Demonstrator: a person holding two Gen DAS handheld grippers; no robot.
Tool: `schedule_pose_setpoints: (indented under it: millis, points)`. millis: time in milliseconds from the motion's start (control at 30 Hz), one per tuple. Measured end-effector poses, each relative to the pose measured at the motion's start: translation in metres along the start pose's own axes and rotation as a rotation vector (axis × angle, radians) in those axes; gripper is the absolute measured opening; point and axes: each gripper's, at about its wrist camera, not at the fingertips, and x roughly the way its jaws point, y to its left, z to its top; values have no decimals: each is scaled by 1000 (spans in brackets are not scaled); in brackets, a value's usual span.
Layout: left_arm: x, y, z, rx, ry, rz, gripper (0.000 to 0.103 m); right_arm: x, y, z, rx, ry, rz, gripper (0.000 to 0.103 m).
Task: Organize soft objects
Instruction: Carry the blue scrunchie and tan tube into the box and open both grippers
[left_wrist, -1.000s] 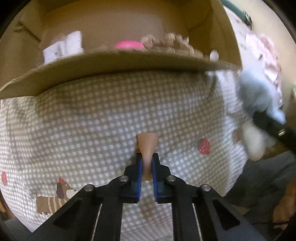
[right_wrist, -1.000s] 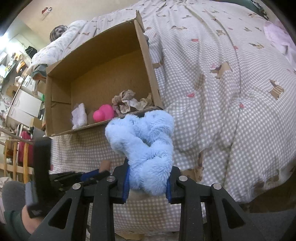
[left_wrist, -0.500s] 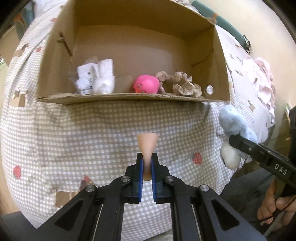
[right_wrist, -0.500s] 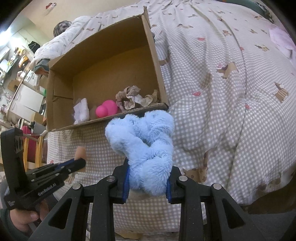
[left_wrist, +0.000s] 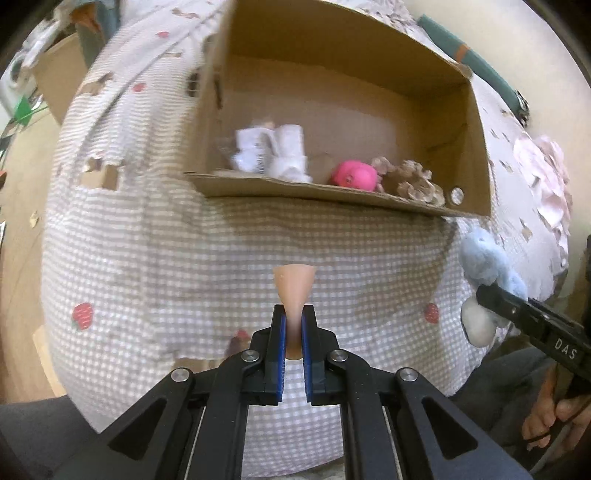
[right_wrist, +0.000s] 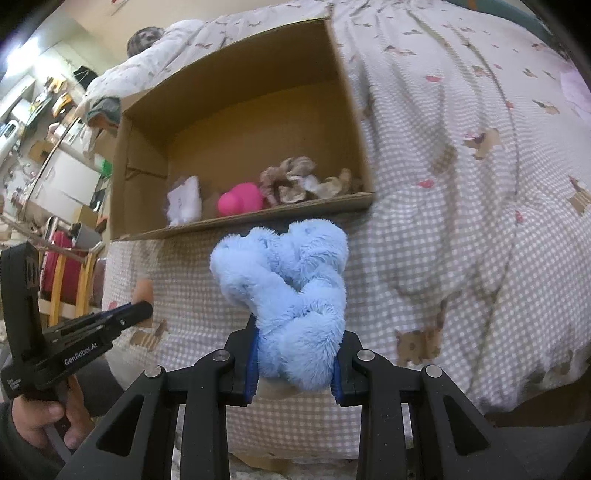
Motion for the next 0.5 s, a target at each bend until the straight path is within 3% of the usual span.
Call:
schedule_pose_setpoints:
  millis: [200, 500]
  points:
    - [-27, 10, -6, -64, -62, 55, 7, -6, 17, 0, -43, -14, 65, 32]
    - [-84, 7, 12, -71, -233, 103, 7, -53, 32, 16, -82, -138, 164, 32]
